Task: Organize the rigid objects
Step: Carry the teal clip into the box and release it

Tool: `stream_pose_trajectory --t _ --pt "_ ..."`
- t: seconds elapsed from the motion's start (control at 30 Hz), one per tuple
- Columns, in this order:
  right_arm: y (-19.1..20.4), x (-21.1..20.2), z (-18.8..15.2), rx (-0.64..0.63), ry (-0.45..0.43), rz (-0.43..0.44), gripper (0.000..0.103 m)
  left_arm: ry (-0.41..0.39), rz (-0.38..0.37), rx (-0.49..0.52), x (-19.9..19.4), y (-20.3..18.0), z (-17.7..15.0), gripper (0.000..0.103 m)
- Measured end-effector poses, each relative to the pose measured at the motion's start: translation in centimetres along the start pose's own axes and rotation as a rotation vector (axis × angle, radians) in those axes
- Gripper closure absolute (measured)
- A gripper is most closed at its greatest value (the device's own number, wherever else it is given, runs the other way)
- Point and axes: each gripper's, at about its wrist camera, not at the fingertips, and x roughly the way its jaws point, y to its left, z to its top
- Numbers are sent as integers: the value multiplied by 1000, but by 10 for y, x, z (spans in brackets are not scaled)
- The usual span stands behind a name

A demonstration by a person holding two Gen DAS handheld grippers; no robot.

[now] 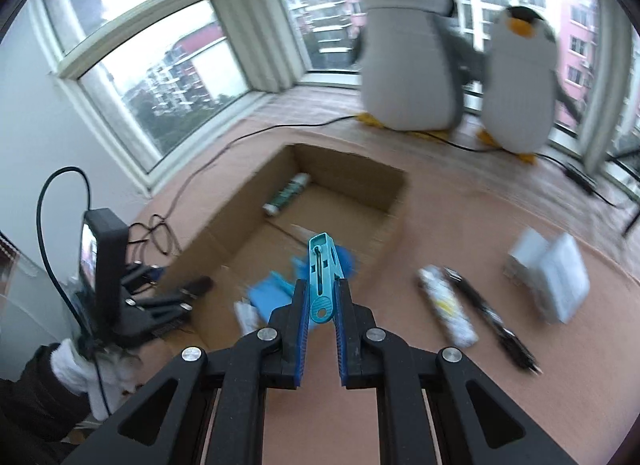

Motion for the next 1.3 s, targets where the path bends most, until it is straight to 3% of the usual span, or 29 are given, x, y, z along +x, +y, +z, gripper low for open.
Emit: stream_pose_trajectory --t 0.4,0.77,0.8,0.83,0.9,1.3 --pt "58 76 22 -43 97 85 92 -2 -5 -6 0 -1 1 57" --pt "65 105 26 -25 138 87 91 -3 -6 -7 0 -1 1 57" --pt "64 107 27 -20 143 89 82 -3 -7 -8 0 -1 1 57" --pt "63 108 27 -11 151 94 63 -2 -6 -8 0 -1 1 57" --pt "61 104 27 5 131 80 48 -3 -6 -6 0 0 0 57" --pt "44 82 29 73 76 86 48 -3 -6 -4 0 0 0 57"
